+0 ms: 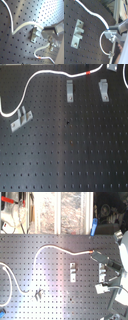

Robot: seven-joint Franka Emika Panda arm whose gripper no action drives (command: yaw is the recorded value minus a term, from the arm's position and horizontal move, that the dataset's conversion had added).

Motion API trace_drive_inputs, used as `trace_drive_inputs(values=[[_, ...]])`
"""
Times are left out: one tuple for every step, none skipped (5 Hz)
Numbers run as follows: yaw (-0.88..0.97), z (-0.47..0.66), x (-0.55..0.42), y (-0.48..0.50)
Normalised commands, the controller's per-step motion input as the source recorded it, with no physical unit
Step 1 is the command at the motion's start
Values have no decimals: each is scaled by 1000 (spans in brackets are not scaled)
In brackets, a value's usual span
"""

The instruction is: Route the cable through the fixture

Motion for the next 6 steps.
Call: trace_drive_inputs(values=[[0, 23, 0, 0], [-289, 284, 35, 75], [-651, 457, -76, 311], [-691, 401, -162, 457], [-631, 370, -211, 429], [-400, 184, -233, -135]])
